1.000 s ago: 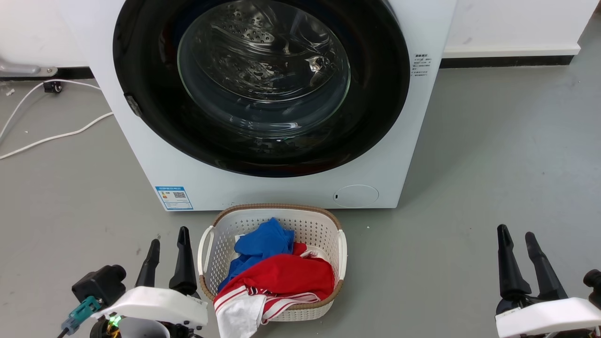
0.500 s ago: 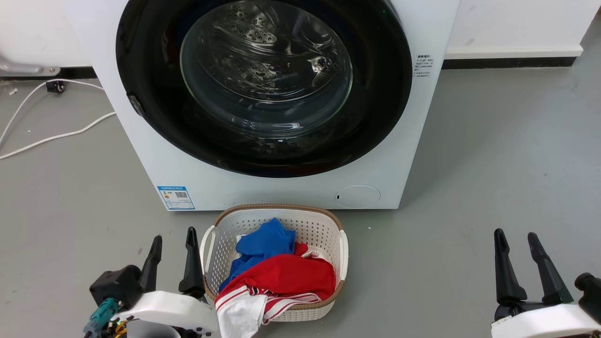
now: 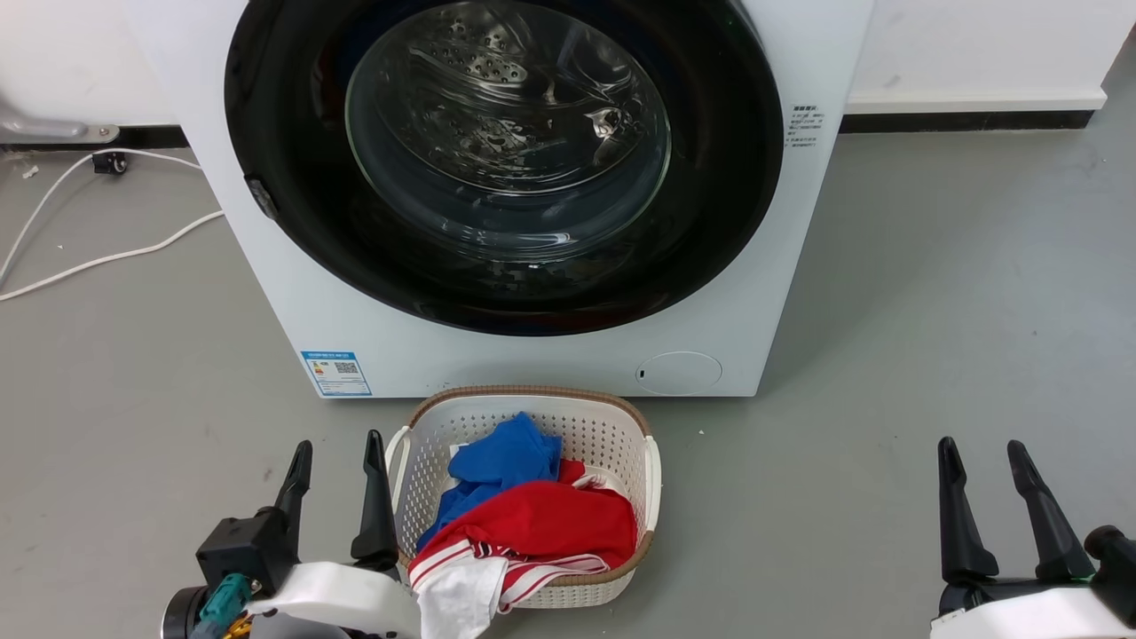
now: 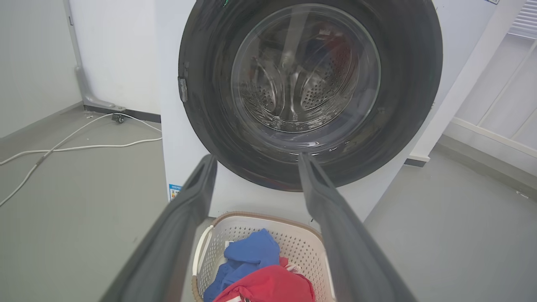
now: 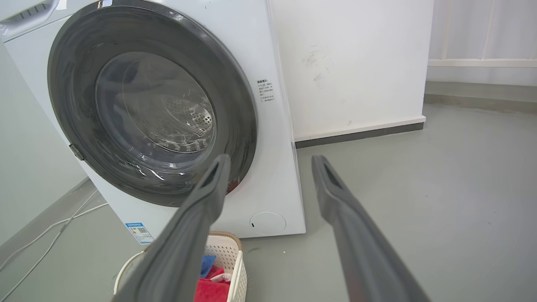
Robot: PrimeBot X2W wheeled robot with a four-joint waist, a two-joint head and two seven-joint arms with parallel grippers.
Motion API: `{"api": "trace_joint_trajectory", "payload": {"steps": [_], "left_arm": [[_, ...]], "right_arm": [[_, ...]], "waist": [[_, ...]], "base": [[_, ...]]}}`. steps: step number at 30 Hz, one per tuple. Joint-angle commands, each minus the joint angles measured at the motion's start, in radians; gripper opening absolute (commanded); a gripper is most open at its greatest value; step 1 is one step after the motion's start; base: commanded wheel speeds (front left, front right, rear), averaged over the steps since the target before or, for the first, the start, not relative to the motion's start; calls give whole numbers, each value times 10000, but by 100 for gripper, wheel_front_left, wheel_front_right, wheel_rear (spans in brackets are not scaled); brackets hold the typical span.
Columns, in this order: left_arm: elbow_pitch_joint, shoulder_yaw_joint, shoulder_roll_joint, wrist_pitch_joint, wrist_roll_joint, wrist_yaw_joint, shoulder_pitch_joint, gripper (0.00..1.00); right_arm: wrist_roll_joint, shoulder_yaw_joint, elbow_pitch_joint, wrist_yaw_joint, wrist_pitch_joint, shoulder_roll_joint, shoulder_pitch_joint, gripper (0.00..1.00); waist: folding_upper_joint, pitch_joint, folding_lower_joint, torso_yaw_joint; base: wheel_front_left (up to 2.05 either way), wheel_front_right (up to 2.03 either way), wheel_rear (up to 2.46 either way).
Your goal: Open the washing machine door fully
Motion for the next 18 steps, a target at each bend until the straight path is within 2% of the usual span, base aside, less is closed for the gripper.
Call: {"api": "trace_joint_trajectory", "payload": {"steps": [1, 18], "left_arm": [[-125, -25, 22, -88, 255, 15, 55, 100], [-76, 186, -278, -446, 1460, -363, 292, 100]], "right_arm": [[-254, -18, -152, 19, -103, -14, 71, 100], [-998, -35, -319, 22, -452, -9, 347, 100]], "waist": [[0, -2, 0, 7], [0, 25, 0, 39]], "base": [[0, 0, 0], [0, 0, 0]]}}
